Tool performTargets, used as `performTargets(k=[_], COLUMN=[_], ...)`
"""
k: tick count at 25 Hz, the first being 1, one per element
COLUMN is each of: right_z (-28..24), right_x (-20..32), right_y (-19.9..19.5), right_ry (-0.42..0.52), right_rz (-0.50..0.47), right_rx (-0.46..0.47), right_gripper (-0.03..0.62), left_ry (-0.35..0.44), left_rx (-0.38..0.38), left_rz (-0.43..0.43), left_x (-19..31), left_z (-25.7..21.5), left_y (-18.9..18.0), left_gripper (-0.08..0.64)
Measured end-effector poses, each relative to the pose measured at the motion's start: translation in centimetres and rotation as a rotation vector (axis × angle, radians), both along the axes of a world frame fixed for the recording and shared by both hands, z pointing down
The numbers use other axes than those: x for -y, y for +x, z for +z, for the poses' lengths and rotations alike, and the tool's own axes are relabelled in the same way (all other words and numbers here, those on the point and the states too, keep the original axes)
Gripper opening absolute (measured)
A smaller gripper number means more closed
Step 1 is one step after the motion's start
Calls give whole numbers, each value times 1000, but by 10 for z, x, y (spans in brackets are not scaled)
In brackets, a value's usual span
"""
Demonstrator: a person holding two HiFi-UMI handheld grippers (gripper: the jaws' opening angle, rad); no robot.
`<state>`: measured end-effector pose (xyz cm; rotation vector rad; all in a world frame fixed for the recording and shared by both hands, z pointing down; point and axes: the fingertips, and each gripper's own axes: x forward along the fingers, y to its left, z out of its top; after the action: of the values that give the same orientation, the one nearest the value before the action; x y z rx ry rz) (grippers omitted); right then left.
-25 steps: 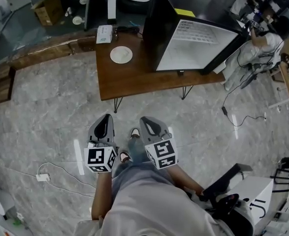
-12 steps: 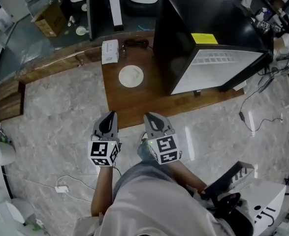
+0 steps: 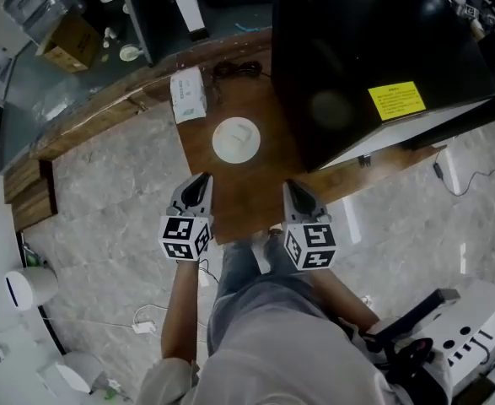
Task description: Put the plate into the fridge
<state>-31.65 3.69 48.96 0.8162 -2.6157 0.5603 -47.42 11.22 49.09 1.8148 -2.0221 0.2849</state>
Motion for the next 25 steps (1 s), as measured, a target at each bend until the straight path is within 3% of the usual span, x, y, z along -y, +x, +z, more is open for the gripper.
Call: performTargets(k=[9, 15, 19, 23, 25], right_z=[60, 105, 129, 161, 177], right_x=[53, 81, 93, 102, 102], right_y=[-76, -118, -129, -136, -144], right_ry=[-123, -203, -254, -349, -405], right_rz=[114, 284, 319, 323, 311], right_rx=[-37, -20, 3, -4, 3], right_gripper=[20, 20, 20, 28, 120], left_ry=[-160, -289, -370, -433, -464], left_rx=[-28, -192, -148, -97, -74], left_rz=[238, 501, 597, 640, 649], left_x=[115, 172, 189, 201, 202], left_z=[73, 136, 161, 182, 194], left_y=[-99, -120, -124, -127, -132], left_gripper=[23, 25, 118, 138, 157])
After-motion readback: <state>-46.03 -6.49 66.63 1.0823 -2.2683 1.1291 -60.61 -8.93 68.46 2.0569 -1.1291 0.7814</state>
